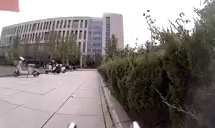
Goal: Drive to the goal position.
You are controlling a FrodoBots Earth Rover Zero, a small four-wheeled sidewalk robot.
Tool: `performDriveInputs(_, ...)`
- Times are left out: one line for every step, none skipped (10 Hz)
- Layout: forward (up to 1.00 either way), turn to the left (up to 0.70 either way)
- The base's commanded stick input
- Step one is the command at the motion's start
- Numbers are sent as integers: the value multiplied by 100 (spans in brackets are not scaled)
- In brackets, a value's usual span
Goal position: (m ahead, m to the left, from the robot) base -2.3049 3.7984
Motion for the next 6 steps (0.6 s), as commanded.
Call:
performDriveInputs(0,0)
performDriveInputs(0,0)
performDriveInputs(0,0)
performDriveInputs(0,0)
performDriveInputs(0,8)
performDriveInputs(0,43)
